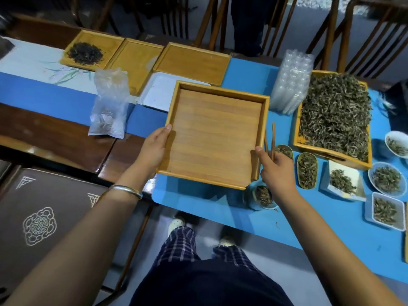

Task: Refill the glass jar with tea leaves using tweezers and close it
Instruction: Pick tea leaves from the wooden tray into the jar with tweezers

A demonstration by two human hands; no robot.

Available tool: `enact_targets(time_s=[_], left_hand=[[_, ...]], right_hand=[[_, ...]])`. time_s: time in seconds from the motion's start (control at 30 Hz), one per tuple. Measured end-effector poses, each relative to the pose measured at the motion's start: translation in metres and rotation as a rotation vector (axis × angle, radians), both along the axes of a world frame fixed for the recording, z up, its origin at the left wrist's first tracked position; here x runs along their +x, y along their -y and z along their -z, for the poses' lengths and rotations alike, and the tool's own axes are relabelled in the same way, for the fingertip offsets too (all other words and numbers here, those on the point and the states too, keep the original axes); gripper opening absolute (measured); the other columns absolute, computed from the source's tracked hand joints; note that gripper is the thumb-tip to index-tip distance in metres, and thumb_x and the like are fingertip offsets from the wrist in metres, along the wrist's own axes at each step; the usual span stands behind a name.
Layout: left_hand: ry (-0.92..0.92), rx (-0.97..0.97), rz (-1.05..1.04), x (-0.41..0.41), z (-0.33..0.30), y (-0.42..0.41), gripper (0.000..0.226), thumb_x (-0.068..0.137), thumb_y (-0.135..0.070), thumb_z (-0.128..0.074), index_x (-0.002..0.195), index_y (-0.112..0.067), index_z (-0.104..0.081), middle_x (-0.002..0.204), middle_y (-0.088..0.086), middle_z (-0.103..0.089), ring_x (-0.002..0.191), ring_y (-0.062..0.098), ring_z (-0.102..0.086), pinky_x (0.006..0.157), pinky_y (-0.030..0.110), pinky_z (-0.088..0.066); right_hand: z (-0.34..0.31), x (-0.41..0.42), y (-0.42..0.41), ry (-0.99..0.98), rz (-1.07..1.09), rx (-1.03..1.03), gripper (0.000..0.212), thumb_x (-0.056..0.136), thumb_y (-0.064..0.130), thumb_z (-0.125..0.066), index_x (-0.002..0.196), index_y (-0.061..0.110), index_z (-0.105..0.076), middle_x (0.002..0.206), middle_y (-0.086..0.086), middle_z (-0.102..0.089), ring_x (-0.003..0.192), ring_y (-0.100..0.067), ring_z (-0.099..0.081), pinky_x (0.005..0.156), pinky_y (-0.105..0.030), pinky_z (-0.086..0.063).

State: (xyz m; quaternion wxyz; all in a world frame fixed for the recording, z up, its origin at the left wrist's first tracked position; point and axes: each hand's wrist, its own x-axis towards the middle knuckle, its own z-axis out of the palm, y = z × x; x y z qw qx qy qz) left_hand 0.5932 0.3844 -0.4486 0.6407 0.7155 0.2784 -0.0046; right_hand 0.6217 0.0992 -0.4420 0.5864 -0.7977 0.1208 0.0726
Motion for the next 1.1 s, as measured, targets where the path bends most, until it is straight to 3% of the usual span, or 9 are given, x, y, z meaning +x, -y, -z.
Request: enact_targets(time_s=[0.2, 0.37, 0.47, 0.53, 0.6, 0.7, 0.8, 0.93, 1.1], left_hand=[[-0.011, -0.038, -0.033, -0.002, 0.010, -0.077, 0.029, 0.099, -0.047, -0.050, 0.085, -0.029, -0.068, 0.077, -0.018, -0.073, 0.073, -0.004, -0.068, 0.058, 0.011, -0.049], [-0.054, -0.046, -0.017, -0.007, 0.029, -0.141, 0.036, 0.098, -0.048, -0.050, 0.115, -0.021, -0.068, 0.116, 0.002, -0.070, 0.110, 0.017, -0.064, 0.098, 0.036, -0.050], [-0.091, -0.055, -0.002, -0.007, 0.036, -0.166, 0.041, 0.099, -0.044, -0.050, 0.125, -0.017, -0.064, 0.123, 0.003, -0.067, 0.115, 0.016, -0.061, 0.105, 0.036, -0.046], [-0.105, -0.062, 0.011, -0.006, 0.041, -0.174, 0.035, 0.100, -0.041, -0.049, 0.121, -0.018, -0.066, 0.116, -0.002, -0.070, 0.111, 0.012, -0.063, 0.098, 0.029, -0.049], [-0.105, -0.061, 0.026, -0.002, 0.049, -0.176, 0.024, 0.100, -0.039, -0.050, 0.104, -0.024, -0.068, 0.098, -0.008, -0.074, 0.098, 0.006, -0.066, 0.083, 0.020, -0.052], [-0.103, -0.077, -0.011, 0.001, 0.061, -0.174, 0.019, 0.099, -0.034, -0.054, 0.093, -0.025, -0.070, 0.093, -0.005, -0.074, 0.090, 0.009, -0.068, 0.081, 0.024, -0.054], [-0.094, -0.065, -0.047, 0.005, 0.073, -0.176, 0.016, 0.099, -0.026, -0.057, 0.095, -0.021, -0.072, 0.078, -0.014, -0.075, 0.075, -0.007, -0.067, 0.065, 0.009, -0.051], [-0.105, -0.028, -0.074, 0.007, 0.086, -0.185, 0.014, 0.097, -0.021, -0.061, 0.103, -0.016, -0.073, 0.087, -0.015, -0.072, 0.077, -0.011, -0.066, 0.067, 0.006, -0.049], [-0.140, 0.039, -0.093, 0.007, 0.105, -0.195, 0.016, 0.093, -0.021, -0.066, 0.104, -0.012, -0.075, 0.078, -0.020, -0.073, 0.073, -0.014, -0.064, 0.064, 0.004, -0.047]], right_hand=[[0.007, 0.007, -0.079, 0.030, -0.023, -0.066, 0.043, 0.088, 0.041, -0.063, 0.064, 0.010, -0.044, 0.055, -0.008, -0.033, 0.051, -0.019, -0.032, 0.051, -0.034, -0.025], [0.025, 0.001, -0.143, 0.011, -0.023, -0.147, 0.051, 0.089, 0.038, -0.062, 0.055, 0.018, -0.030, 0.050, 0.002, -0.027, 0.044, -0.011, -0.025, 0.048, -0.032, -0.021], [0.040, -0.005, -0.169, -0.044, -0.009, -0.171, 0.052, 0.089, 0.039, -0.062, 0.055, 0.019, -0.028, 0.051, 0.002, -0.028, 0.045, -0.014, -0.027, 0.049, -0.032, -0.023], [0.049, -0.010, -0.179, -0.092, 0.007, -0.185, 0.050, 0.090, 0.040, -0.060, 0.057, 0.018, -0.030, 0.053, -0.001, -0.030, 0.048, -0.017, -0.030, 0.050, -0.033, -0.024], [0.057, -0.011, -0.183, -0.149, 0.030, -0.180, 0.046, 0.090, 0.042, -0.059, 0.061, 0.015, -0.036, 0.058, -0.005, -0.035, 0.052, -0.019, -0.035, 0.052, -0.035, -0.028], [0.064, -0.005, -0.184, -0.195, 0.032, -0.210, 0.044, 0.091, 0.043, -0.058, 0.065, 0.012, -0.040, 0.060, -0.007, -0.038, 0.054, -0.020, -0.037, 0.053, -0.034, -0.030], [0.070, 0.001, -0.187, -0.210, -0.003, -0.243, 0.048, 0.091, 0.040, -0.058, 0.059, 0.016, -0.031, 0.053, 0.001, -0.031, 0.048, -0.016, -0.032, 0.048, -0.029, -0.026], [0.083, 0.000, -0.197, -0.267, -0.057, -0.305, 0.047, 0.093, 0.039, -0.056, 0.060, 0.016, -0.031, 0.054, 0.000, -0.032, 0.047, -0.016, -0.033, 0.046, -0.029, -0.026], [0.098, -0.003, -0.206, -0.363, -0.072, -0.370, 0.045, 0.094, 0.041, -0.052, 0.063, 0.014, -0.034, 0.058, -0.002, -0.037, 0.050, -0.015, -0.037, 0.046, -0.028, -0.028]])
